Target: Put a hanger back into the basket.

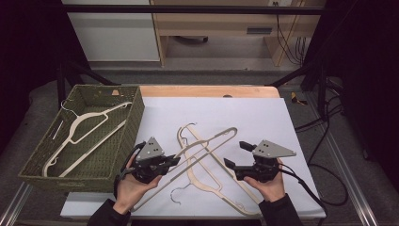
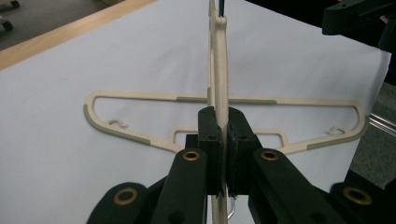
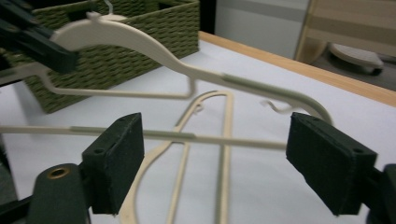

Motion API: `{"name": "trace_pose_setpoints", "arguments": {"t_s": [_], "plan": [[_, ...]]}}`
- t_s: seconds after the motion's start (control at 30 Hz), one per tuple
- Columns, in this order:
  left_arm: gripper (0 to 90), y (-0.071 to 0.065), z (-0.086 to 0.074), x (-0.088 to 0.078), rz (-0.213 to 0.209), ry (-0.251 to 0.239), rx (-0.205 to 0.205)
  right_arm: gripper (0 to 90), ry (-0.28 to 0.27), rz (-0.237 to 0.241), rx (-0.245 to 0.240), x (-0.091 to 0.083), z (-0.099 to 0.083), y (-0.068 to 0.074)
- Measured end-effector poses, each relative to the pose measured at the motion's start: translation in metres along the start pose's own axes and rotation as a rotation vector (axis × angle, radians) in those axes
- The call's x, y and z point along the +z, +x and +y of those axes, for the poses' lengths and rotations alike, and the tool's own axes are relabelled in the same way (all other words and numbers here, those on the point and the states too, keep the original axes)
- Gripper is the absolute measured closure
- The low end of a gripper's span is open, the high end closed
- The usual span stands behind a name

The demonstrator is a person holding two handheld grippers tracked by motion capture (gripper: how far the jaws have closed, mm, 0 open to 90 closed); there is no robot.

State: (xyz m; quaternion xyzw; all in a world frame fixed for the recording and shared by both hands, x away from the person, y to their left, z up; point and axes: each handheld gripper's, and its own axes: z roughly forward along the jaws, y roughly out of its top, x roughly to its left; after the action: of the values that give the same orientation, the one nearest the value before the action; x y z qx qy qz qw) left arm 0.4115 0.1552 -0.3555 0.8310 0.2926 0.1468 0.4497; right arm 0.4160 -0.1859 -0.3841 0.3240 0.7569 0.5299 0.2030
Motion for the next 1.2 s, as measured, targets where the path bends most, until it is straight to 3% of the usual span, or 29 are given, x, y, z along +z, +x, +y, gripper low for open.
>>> {"name": "trace_pose_setpoints", "arguments": {"t_s": [0.27, 0.57, 0.87, 1.2], "plan": [[86.6, 0.013, 0.016, -0.039, 0.016, -0.098, -0.012, 15.4, -0.028, -0.057, 0.063, -0.015, -0.004, -0.019], [86.6, 0.038, 0.043, -0.082, 0.075, -0.15, -0.001, 12.1, -0.063, -0.077, 0.073, -0.026, -0.002, -0.024], [86.6, 0.069, 0.061, -0.107, 0.097, -0.156, 0.036, 8.4, -0.079, -0.101, 0.086, -0.032, -0.002, -0.028], [86.6, 0.113, 0.063, -0.121, 0.143, -0.147, 0.003, 7.7, -0.069, -0.103, 0.089, -0.032, -0.002, -0.028]]}}
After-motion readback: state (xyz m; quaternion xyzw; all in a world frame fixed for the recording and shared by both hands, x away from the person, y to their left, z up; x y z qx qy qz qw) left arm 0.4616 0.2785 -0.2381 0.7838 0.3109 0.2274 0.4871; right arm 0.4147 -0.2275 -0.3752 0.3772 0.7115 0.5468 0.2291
